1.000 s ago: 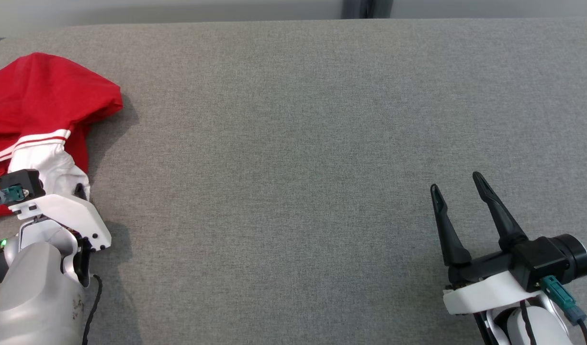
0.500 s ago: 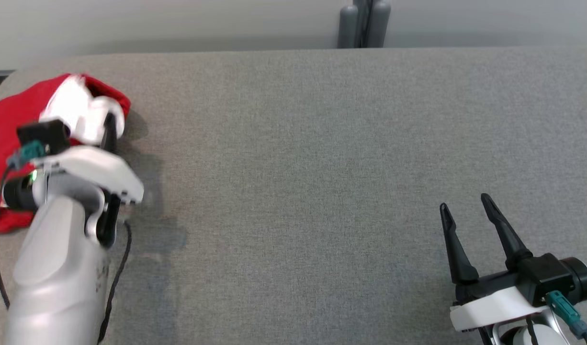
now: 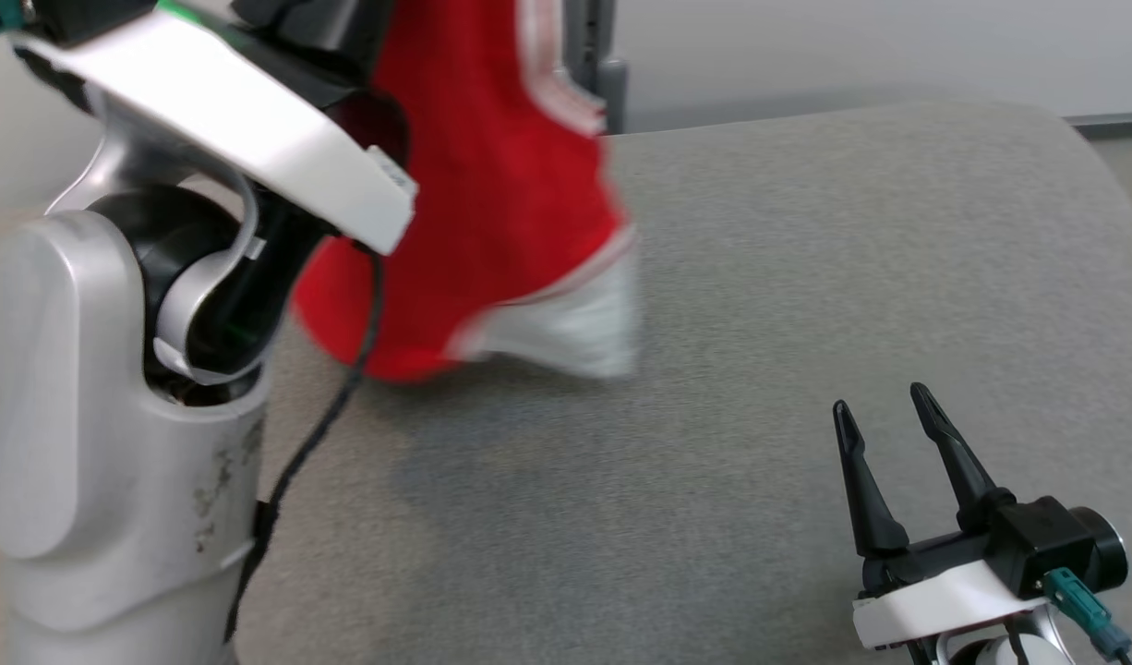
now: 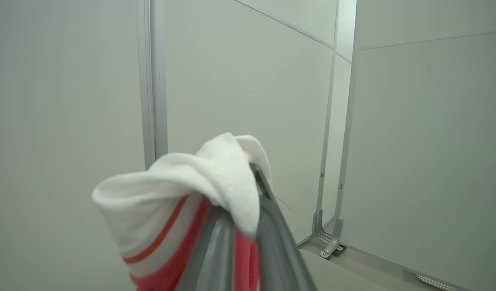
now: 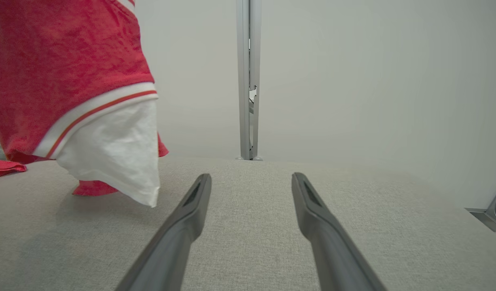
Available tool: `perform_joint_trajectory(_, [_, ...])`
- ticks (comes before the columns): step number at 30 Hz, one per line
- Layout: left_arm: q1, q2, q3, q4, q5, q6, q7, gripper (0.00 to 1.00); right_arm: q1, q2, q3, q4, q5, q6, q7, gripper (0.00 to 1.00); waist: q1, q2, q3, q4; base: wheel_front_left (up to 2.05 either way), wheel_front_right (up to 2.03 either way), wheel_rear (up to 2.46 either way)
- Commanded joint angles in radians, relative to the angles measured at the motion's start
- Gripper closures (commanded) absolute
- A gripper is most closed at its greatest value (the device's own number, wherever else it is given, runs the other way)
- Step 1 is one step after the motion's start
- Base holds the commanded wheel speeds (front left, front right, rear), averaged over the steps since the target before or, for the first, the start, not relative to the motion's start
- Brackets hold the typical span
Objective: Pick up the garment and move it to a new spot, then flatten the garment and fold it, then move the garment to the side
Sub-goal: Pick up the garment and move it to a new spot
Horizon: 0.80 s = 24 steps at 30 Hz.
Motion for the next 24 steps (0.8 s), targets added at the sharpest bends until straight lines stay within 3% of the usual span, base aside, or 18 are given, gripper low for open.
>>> perform_joint_trajectory(1, [-0.020, -0.011, -0.008, -0.021, -0.025, 0.011, 0.014, 1.00, 0.013, -0.003, -0.002, 0.002, 0.012, 0.000, -0.005, 0.00, -0.0001, 0.0000, -0.014, -0.059, 0.00, 0.00, 0.00])
perform_joint_trajectory(6, [-0.071, -0.039, -0.087, -0.076, -0.135, 0.070, 0.055, 1.00, 0.009, -0.003, 0.002, 0.000, 0.031, 0.000, -0.005, 0.00, -0.0001, 0.0000, -0.011, -0.156, 0.00, 0.00, 0.00])
perform_joint_trajectory(11, [-0.051, -0.043, -0.174, -0.010, -0.150, 0.125, 0.010, 1.00, 0.000, -0.003, 0.002, -0.005, 0.051, 0.000, -0.005, 0.00, -0.0001, 0.0000, 0.000, -0.251, 0.00, 0.00, 0.00])
perform_joint_trajectory(18, [0.057, -0.001, -0.159, 0.384, -0.060, 0.165, -0.160, 1.00, 0.002, -0.002, 0.008, -0.003, 0.080, 0.000, -0.005, 0.00, -0.0001, 0.0000, 0.026, -0.347, 0.00, 0.00, 0.00])
perform_joint_trajectory(24, [0.140, 0.065, -0.142, 0.730, -0.003, 0.143, -0.349, 1.00, 0.008, -0.003, 0.010, -0.003, 0.082, 0.000, -0.005, 0.00, -0.0001, 0.0000, 0.033, -0.377, 0.00, 0.00, 0.00])
